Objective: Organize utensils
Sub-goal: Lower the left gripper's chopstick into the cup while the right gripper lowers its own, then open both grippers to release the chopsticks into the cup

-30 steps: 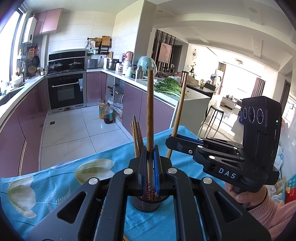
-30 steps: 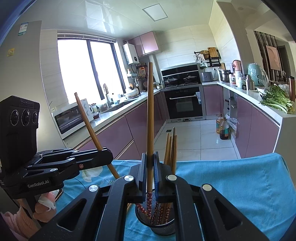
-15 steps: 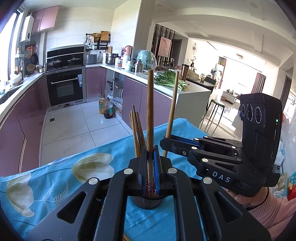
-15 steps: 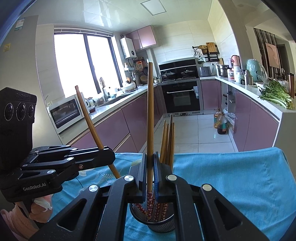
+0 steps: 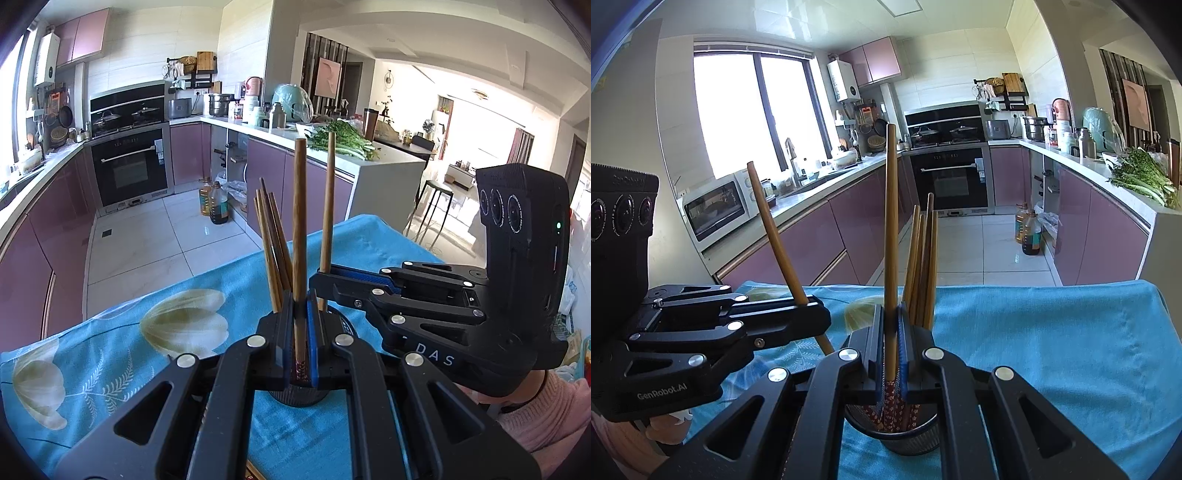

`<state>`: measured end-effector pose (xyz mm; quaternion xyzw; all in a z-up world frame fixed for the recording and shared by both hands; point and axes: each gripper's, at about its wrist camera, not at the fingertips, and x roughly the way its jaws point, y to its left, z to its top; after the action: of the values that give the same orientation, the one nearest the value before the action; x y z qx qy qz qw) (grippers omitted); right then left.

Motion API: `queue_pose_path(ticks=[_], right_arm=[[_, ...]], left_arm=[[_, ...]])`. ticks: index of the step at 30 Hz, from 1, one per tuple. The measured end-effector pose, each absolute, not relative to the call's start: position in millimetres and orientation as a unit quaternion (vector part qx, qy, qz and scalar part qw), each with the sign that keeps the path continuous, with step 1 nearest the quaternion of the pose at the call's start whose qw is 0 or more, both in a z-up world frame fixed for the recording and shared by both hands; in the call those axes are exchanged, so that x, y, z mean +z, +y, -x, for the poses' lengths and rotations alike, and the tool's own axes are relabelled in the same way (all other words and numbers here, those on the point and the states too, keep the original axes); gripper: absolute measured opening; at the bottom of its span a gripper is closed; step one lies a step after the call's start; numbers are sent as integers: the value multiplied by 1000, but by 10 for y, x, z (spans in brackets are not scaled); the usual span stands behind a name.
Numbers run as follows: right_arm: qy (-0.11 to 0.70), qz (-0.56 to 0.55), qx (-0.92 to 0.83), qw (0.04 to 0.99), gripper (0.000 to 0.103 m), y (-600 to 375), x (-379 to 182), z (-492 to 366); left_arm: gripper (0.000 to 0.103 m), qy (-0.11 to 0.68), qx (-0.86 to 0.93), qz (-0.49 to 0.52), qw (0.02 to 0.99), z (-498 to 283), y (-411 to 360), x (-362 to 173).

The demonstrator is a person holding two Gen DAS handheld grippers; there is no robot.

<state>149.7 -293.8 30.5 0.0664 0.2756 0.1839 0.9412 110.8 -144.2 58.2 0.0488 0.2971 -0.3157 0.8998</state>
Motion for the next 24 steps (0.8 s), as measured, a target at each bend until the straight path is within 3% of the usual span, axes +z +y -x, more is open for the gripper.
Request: queue_pose_path(ticks=[24], right_arm=[[319, -75, 174, 929, 6, -2976, 15, -1747]], left_arm=[[8, 338, -309, -52, 888, -1494, -1606, 289]])
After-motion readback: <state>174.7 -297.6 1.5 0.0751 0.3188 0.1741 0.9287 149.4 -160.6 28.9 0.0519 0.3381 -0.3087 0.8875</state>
